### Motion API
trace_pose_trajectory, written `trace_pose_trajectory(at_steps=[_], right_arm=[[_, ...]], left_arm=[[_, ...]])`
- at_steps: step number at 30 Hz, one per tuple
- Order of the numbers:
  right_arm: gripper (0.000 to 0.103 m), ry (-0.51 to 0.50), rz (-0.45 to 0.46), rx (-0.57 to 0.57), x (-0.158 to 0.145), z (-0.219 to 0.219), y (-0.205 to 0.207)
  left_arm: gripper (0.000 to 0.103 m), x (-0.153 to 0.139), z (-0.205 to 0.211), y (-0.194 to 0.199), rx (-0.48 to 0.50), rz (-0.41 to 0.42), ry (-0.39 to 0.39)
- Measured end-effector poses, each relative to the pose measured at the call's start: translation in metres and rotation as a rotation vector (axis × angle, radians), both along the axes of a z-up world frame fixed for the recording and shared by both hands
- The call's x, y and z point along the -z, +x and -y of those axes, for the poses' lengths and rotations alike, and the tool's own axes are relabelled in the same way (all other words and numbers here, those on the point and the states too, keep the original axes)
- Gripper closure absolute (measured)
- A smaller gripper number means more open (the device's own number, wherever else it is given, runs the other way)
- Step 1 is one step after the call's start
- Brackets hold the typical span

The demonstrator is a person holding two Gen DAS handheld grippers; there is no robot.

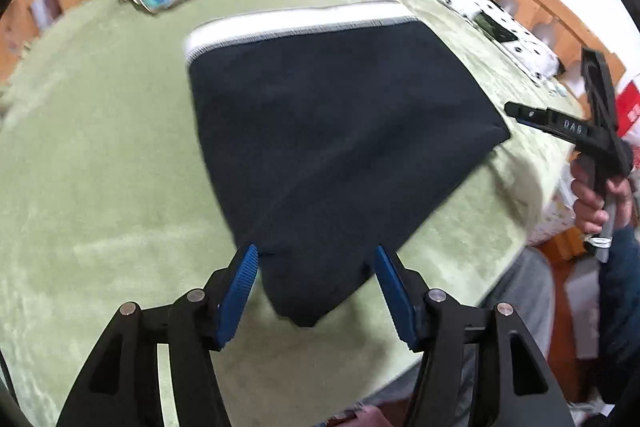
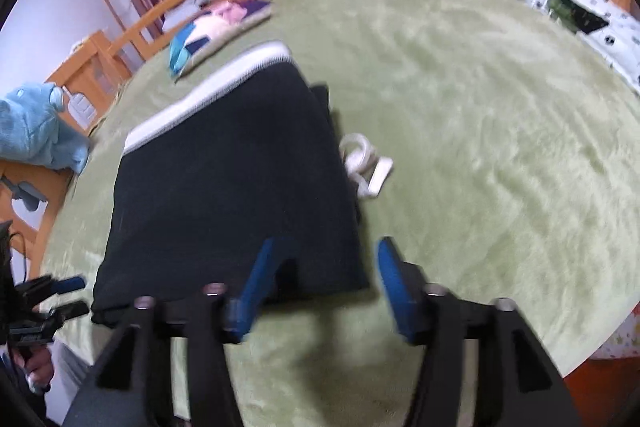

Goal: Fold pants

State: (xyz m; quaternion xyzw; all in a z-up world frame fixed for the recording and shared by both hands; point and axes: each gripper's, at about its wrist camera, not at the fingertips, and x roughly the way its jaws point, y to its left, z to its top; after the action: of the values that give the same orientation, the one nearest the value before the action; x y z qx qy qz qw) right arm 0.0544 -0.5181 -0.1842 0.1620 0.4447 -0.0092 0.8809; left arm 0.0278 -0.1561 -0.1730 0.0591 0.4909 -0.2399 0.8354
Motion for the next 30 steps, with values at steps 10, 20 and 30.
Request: trace_pose_trajectory(at_steps=[10, 20, 30], right_arm=[[0.045, 0.017, -0.063, -0.026, 0.029, -0.013, -0.007], [0.09, 0.215, 0.003, 0.012, 0.032, 0.017, -0.01], [0.052, 0.015, 0.023, 0.002, -0.004, 0.02, 0.003]], left_arm=[[0.044, 0.037, 0.021, -0.019, -0.037, 0.079, 0.197], [0.082, 0.033, -0.003, -0.006, -0.084, 0.069, 0.143], [0.043, 0.0, -0.039, 0.012, -0.024, 0.009, 0.02]])
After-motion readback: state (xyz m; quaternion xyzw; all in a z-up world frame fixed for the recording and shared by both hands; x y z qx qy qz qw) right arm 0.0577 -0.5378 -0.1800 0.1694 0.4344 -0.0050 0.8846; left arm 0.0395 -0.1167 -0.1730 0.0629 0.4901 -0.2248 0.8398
